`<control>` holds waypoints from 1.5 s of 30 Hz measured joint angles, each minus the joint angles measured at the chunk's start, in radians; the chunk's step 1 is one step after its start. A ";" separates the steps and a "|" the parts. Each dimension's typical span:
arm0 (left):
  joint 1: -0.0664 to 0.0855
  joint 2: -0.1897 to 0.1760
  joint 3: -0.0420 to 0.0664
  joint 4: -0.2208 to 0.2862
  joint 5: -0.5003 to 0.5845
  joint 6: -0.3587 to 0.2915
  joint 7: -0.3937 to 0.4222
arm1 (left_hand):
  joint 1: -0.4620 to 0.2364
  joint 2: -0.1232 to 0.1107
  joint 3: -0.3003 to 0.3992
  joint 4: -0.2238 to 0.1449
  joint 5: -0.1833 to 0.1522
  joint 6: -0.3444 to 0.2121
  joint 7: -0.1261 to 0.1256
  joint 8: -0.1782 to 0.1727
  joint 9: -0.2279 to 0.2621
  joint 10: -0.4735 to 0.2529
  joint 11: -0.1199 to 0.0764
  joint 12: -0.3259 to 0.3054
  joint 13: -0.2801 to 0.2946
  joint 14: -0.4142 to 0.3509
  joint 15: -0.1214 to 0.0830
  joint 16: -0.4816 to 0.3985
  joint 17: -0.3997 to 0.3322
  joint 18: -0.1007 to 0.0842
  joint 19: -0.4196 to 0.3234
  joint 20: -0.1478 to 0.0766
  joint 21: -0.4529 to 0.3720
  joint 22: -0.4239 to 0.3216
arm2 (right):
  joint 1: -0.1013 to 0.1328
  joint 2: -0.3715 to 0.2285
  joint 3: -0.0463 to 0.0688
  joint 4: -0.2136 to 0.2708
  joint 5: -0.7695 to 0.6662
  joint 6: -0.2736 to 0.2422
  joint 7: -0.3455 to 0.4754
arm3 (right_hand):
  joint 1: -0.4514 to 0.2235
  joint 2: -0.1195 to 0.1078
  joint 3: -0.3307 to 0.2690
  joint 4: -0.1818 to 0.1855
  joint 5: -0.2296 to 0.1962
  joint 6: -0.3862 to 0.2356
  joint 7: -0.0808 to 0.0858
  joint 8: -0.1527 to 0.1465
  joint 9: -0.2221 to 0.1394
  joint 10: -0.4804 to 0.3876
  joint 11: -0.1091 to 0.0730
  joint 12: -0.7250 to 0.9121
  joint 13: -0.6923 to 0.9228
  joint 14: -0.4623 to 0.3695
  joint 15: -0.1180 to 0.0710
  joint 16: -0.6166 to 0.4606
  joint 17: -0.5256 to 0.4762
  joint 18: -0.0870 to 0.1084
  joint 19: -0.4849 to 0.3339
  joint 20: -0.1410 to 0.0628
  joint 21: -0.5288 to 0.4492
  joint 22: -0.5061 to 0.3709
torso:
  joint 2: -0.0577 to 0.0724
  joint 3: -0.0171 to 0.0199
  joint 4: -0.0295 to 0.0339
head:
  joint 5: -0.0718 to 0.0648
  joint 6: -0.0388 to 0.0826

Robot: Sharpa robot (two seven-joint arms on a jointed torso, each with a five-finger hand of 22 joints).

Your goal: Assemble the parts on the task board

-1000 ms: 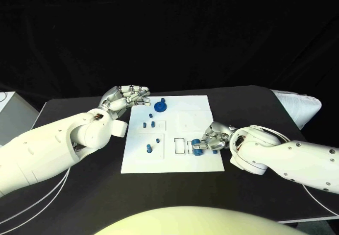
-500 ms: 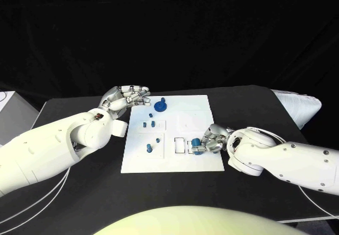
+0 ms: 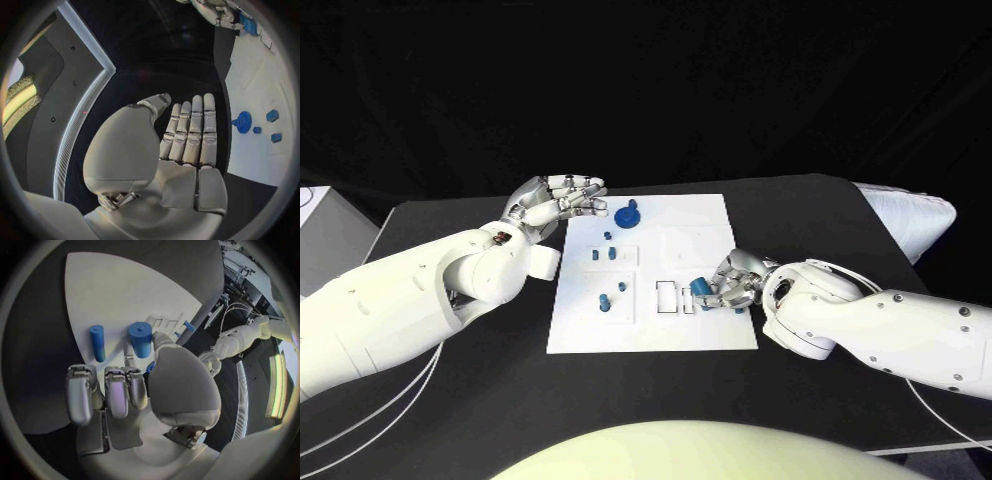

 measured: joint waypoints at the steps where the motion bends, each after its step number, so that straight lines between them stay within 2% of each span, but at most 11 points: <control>1: 0.000 0.000 0.000 0.000 0.000 0.000 0.000 | 0.000 0.000 0.000 0.000 0.000 0.000 0.000 0.000 0.000 0.000 0.000 0.000 0.000 0.000 0.000 0.000 0.000 0.000 0.000 0.000 0.000 0.000 | -0.001 -0.003 0.000 0.004 0.012 -0.011 0.000 | 0.009 -0.009 0.011 0.009 0.028 0.000 0.000 0.000 -0.001 0.002 -0.002 0.000 0.000 0.000 0.000 0.000 0.000 0.000 0.000 -0.003 0.003 0.000 | 0.000 -0.0001 0.0000 | 0.000 0.001; 4: 0.000 0.000 0.000 0.000 0.000 0.000 0.000 | 0.000 0.000 0.000 0.000 0.000 0.000 0.000 0.000 -0.001 0.000 0.000 0.000 0.000 0.000 0.000 -0.004 0.001 0.000 0.000 0.000 0.000 -0.001 | -0.001 -0.012 -0.001 0.015 0.045 -0.032 0.000 | 0.020 -0.020 0.012 0.010 0.064 0.000 0.001 0.000 -0.001 0.000 -0.004 0.000 0.001 0.000 -0.001 0.000 0.000 0.000 0.000 -0.003 0.004 0.000 | 0.000 -0.0005 0.0000 | 0.000 0.002; 7: 0.000 0.000 0.000 -0.001 0.000 0.001 -0.001 | 0.000 0.000 0.000 0.000 0.000 0.000 0.000 0.000 -0.001 0.000 0.000 0.000 0.000 0.000 0.000 -0.004 0.001 0.000 0.000 0.000 0.000 -0.001 | 0.005 -0.025 0.000 0.027 0.086 -0.052 0.001 | 0.020 -0.020 0.012 0.010 0.074 0.002 0.003 0.000 -0.001 -0.002 -0.005 0.000 0.001 -0.004 -0.004 0.000 0.000 0.000 0.000 -0.003 0.004 0.000 | 0.000 -0.0006 0.0001 | 0.000 0.002; 11: 0.000 0.000 0.000 -0.001 -0.001 0.001 -0.001 | 0.000 0.000 0.000 0.000 0.000 0.000 0.000 0.000 -0.001 0.000 0.000 0.000 0.000 0.000 0.000 -0.004 0.001 0.000 0.000 0.000 0.000 -0.001 | 0.029 -0.042 0.004 0.049 0.142 -0.076 0.001 | 0.017 -0.032 0.014 0.011 0.079 0.004 0.004 0.000 -0.001 -0.002 -0.005 0.000 0.001 -0.004 -0.004 0.000 0.000 0.000 0.000 -0.003 0.008 0.000 | -0.001 -0.0010 -0.0002 | 0.000 0.004; 13: 0.000 0.000 0.000 -0.001 -0.001 0.001 -0.002 | 0.000 0.000 0.000 0.000 0.000 0.000 0.000 0.000 -0.001 0.000 0.000 0.000 0.000 0.000 0.000 -0.004 0.001 0.000 0.000 0.000 0.000 -0.001 | 0.040 -0.047 0.005 0.058 0.162 -0.084 0.002 | 0.001 -0.049 0.090 0.014 0.080 0.004 0.004 0.000 -0.001 -0.002 -0.005 0.000 0.001 -0.004 -0.004 0.000 0.000 0.000 0.000 -0.003 0.008 0.000 | -0.001 -0.0012 -0.0004 | 0.000 0.004; 20: 0.000 0.001 0.000 -0.001 -0.001 0.001 -0.003 | 0.000 0.000 0.000 0.000 0.000 0.000 0.000 0.000 -0.001 0.000 0.000 0.000 0.000 0.000 0.000 -0.004 0.001 0.000 0.000 0.000 0.000 -0.001 | 0.061 -0.047 0.007 0.089 0.213 -0.104 0.002 | -0.008 -0.057 0.095 0.015 0.080 0.004 0.004 0.000 -0.001 -0.002 -0.005 0.000 0.001 -0.004 -0.004 0.000 0.000 0.000 0.000 -0.003 0.008 0.000 | -0.001 -0.0011 0.0000 | 0.000 0.005; 22: 0.000 0.001 0.000 -0.001 -0.001 0.001 -0.003 | 0.000 0.000 0.000 0.000 0.000 0.000 0.000 0.000 -0.001 0.000 0.000 0.000 0.000 0.000 0.000 -0.004 0.001 0.000 0.000 0.000 0.000 -0.001 | 0.063 -0.038 0.007 0.091 0.224 -0.106 0.002 | -0.014 -0.064 0.124 0.017 0.077 0.004 0.004 0.000 -0.001 -0.002 -0.005 0.000 0.001 -0.004 -0.004 0.000 0.000 0.000 0.000 -0.003 0.008 0.000 | 0.000 -0.0011 0.0001 | 0.000 0.006; 27: 0.000 0.001 0.000 -0.001 -0.002 0.001 -0.004 | 0.000 0.000 0.000 0.000 0.000 0.000 0.000 0.000 -0.001 0.000 0.000 0.000 0.000 0.000 0.000 -0.004 0.001 0.000 0.000 0.000 0.000 -0.001 | 0.064 -0.004 0.007 0.075 0.241 -0.105 0.002 | -0.036 -0.077 0.148 0.014 0.044 0.007 0.007 0.000 -0.001 -0.002 -0.005 0.000 0.001 -0.004 -0.004 0.000 0.000 0.000 0.000 -0.003 0.008 0.000 | 0.000 -0.0012 0.0001 | 0.000 0.006; 31: 0.000 0.001 0.000 0.000 -0.002 0.002 -0.005 | 0.000 0.000 0.000 0.000 0.000 0.000 0.000 0.000 -0.001 0.000 0.000 0.000 0.000 0.000 0.000 -0.004 0.001 0.000 0.000 0.000 0.000 -0.001 | 0.065 0.023 0.003 0.048 0.248 -0.095 0.002 | -0.078 -0.074 0.185 -0.015 -0.020 0.008 0.008 0.001 -0.001 -0.002 -0.005 0.000 0.001 -0.004 -0.004 0.000 0.000 0.000 0.000 -0.003 0.008 0.000 | 0.000 -0.0019 0.0002 | 0.002 0.005; 37: 0.000 0.002 0.000 0.000 -0.002 0.002 -0.006 | 0.000 0.000 0.000 0.000 0.000 0.000 0.000 0.000 -0.001 0.000 0.000 0.000 0.000 0.000 0.000 -0.004 0.003 0.000 0.000 0.000 0.000 -0.002 | 0.061 0.062 -0.001 0.018 0.251 -0.064 0.000 | -0.113 -0.073 0.214 -0.044 -0.073 0.008 0.008 0.009 -0.001 -0.002 -0.005 0.000 0.000 -0.004 -0.004 0.000 0.000 0.000 0.000 -0.003 0.005 0.000 | 0.000 -0.0019 0.0002 | 0.004 0.004; 45: 0.000 0.002 0.000 0.000 -0.002 0.003 -0.007 | 0.000 0.000 0.000 0.000 0.000 0.000 0.000 0.000 -0.001 0.000 0.000 0.000 0.000 0.000 0.000 -0.004 0.003 0.000 0.000 0.000 0.000 -0.002 | 0.058 0.088 -0.002 0.000 0.244 -0.018 -0.004 | -0.121 -0.067 0.217 -0.047 -0.087 0.008 0.008 0.015 -0.001 -0.002 -0.005 0.000 0.000 -0.004 -0.003 0.000 0.000 0.000 0.000 -0.003 0.003 -0.001 | 0.001 -0.0013 0.0001 | 0.005 0.002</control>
